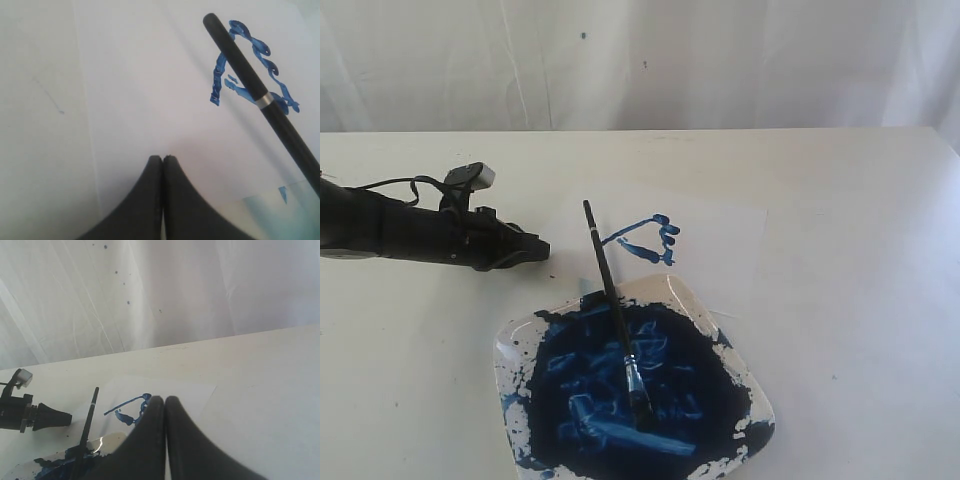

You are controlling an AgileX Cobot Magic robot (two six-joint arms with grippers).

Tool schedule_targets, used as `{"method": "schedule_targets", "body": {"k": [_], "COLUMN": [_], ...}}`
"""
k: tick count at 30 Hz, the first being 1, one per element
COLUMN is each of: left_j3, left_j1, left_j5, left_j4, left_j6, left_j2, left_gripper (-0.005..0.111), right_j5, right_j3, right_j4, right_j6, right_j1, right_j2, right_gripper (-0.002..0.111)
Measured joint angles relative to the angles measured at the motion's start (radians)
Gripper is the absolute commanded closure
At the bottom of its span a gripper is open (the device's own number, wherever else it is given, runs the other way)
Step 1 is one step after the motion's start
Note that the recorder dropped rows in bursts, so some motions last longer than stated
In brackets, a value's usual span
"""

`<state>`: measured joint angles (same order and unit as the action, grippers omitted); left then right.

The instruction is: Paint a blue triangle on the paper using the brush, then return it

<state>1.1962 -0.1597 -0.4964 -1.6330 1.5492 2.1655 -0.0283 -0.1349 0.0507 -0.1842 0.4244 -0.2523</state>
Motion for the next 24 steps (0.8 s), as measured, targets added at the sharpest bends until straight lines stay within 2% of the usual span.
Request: {"method": "schedule_targets", "body": {"k": [7,16,24], "left_j3": [0.000,0.000,0.000], "left_j1": [0.000,0.000,0.000], "left_j5": [0.000,0.000,0.000], "left_j4": [0.001,0.001,0.001], "left_j6": [0.000,0.000,0.000], "left_j2": [0.000,-0.001,-0.001], "left_gripper": [0.107,0.107,0.107], "right_j5": [0.004,0.009,-0.007], "right_j3": [0.022,0.131,0.131], "right_j4": [0.000,0.000,0.000], "right_j6": [0.030,0.037,0.042], "right_j1": [-0.027,-0.247,-0.368], "right_j2": [0.042,0.136,0.209], "right_gripper": [0.108,0.108,0.108]}}
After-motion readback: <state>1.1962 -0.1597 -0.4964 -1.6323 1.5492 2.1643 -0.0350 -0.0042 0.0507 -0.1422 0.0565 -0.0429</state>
